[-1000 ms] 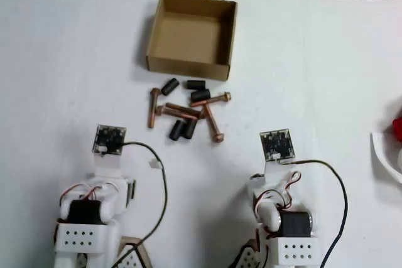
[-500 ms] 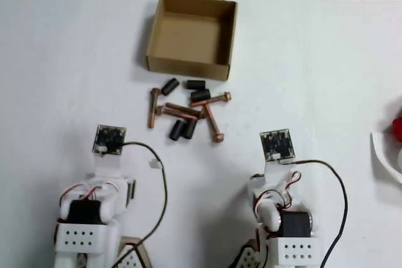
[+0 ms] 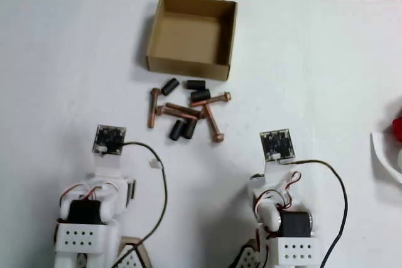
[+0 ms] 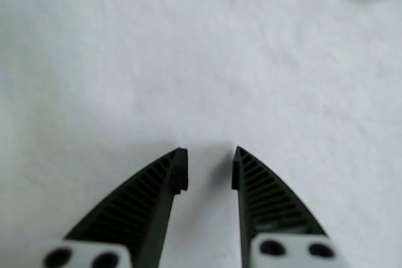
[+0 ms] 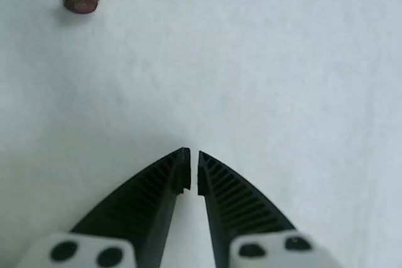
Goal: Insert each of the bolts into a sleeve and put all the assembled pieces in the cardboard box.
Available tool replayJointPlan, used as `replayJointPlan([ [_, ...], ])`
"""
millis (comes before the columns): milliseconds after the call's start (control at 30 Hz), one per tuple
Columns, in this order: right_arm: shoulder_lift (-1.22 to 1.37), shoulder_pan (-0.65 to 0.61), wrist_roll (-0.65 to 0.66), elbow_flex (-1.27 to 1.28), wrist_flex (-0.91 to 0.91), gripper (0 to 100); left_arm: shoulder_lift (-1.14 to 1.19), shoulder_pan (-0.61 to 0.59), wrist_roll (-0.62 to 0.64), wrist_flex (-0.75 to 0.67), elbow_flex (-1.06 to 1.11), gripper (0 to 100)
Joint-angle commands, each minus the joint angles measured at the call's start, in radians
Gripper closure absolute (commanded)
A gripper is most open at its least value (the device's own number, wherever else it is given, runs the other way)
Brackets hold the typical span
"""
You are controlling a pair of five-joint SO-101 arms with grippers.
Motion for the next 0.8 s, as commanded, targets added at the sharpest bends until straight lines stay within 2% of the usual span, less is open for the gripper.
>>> replayJointPlan([
  [0, -0.004, 0.012, -0.006, 0.009, 0.002, 97.5, -0.009, 0.0, 0.005, 0.006, -0.018, 86],
  [100, -0.004, 0.012, 0.003, 0.009, 0.002, 97.5, -0.009, 0.023, -0.002, -0.041, -0.018, 85],
  [200, -0.004, 0.018, 0.014, 0.009, -0.096, 97.4, -0.011, 0.026, -0.028, -0.21, -0.018, 85],
  [367, -0.004, 0.048, 0.269, 0.008, -0.318, 97.4, -0.011, 0.034, -0.313, -0.457, -0.018, 86],
  [433, -0.002, -0.004, 0.284, 0.009, -0.4, 97.4, -0.011, 0.029, -0.365, -0.514, -0.018, 86],
  [500, -0.004, -0.05, 0.285, 0.008, -0.447, 97.4, -0.011, 0.028, -0.359, -0.568, -0.019, 86],
  [600, -0.004, -0.099, 0.285, -0.003, -0.483, 97.4, -0.011, 0.028, -0.279, -0.644, -0.019, 85],
  [767, 0.01, -0.111, 0.295, -0.129, -0.492, 97.4, -0.003, 0.028, -0.247, -0.628, -0.081, 85],
])
